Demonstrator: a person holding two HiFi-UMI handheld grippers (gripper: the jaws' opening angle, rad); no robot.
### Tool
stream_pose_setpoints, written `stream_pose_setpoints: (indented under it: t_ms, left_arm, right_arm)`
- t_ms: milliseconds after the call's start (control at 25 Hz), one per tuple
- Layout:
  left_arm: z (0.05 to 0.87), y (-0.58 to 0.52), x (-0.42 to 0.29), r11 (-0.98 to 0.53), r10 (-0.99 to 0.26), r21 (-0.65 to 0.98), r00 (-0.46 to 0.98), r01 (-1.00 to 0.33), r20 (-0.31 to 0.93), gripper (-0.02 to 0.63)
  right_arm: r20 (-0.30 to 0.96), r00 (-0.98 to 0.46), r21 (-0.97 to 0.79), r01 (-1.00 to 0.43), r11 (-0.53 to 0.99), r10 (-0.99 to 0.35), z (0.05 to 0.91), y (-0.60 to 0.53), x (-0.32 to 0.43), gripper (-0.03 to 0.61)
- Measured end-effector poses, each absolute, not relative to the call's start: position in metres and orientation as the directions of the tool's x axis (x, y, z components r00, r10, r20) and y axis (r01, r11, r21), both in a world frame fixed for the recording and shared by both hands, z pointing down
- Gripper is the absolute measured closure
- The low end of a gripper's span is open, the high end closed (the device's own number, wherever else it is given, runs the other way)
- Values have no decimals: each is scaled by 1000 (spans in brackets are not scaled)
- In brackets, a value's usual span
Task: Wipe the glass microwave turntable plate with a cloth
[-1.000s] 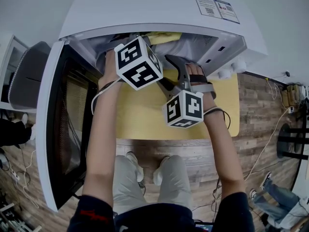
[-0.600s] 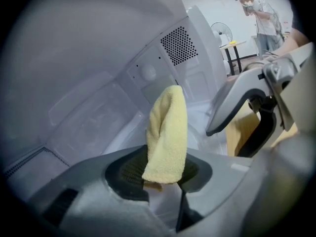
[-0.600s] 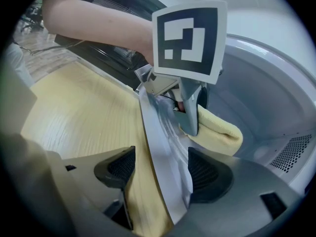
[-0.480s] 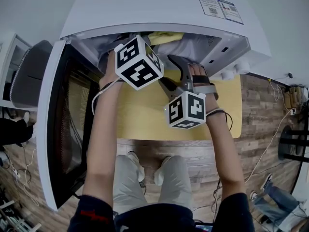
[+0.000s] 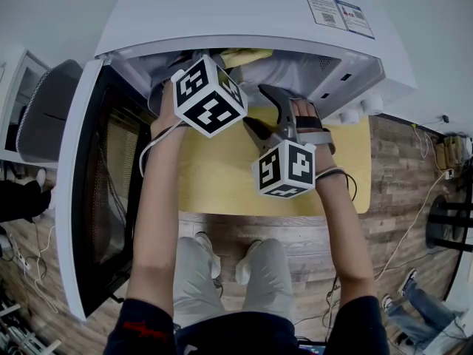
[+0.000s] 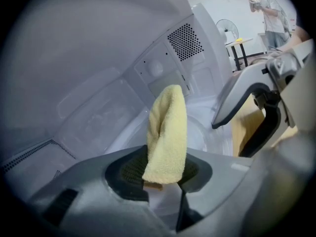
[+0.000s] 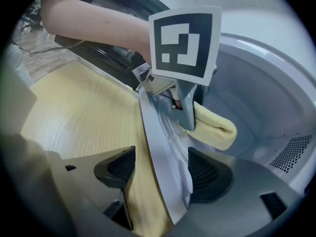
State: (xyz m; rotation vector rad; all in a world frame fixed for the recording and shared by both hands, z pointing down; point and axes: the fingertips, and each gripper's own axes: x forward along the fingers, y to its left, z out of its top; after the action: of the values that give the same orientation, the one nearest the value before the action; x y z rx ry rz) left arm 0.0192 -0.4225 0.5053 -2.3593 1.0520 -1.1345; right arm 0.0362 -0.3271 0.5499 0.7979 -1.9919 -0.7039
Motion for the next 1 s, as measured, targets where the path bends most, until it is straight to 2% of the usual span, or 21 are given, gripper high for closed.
stream_pose_setpoints:
  t_ms: [640, 1000]
  left_arm:
    - [506, -424, 5, -616, -778, -563, 314, -551, 544, 492]
    - [507, -422, 8, -621, -777, -589, 307, -518, 549, 492]
  right_arm:
    - [496, -433, 725, -270, 633, -753, 550, -327, 36, 282]
    - [491, -432, 726, -277, 629, -757, 550, -327, 37, 282]
